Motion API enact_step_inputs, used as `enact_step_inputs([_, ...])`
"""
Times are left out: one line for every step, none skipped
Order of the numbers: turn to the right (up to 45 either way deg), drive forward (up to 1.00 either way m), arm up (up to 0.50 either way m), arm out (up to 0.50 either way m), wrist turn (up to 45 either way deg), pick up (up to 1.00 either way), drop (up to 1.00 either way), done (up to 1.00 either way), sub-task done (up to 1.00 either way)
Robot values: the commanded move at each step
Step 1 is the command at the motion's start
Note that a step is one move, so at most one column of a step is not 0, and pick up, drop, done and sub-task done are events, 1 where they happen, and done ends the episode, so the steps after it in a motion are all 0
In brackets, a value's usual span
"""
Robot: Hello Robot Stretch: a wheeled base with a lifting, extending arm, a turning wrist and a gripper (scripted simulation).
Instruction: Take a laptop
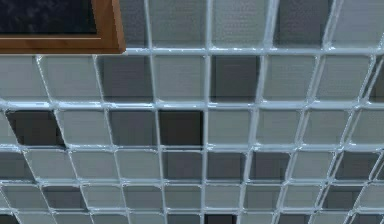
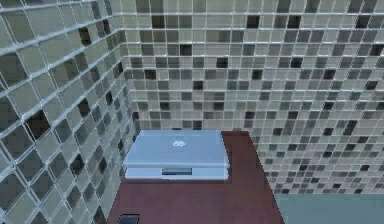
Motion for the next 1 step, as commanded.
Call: enact_step_inputs([0.0, 0.00, 0.50, 0.00, 0.0, 0.00, 0.00, 0.00, 0.00])
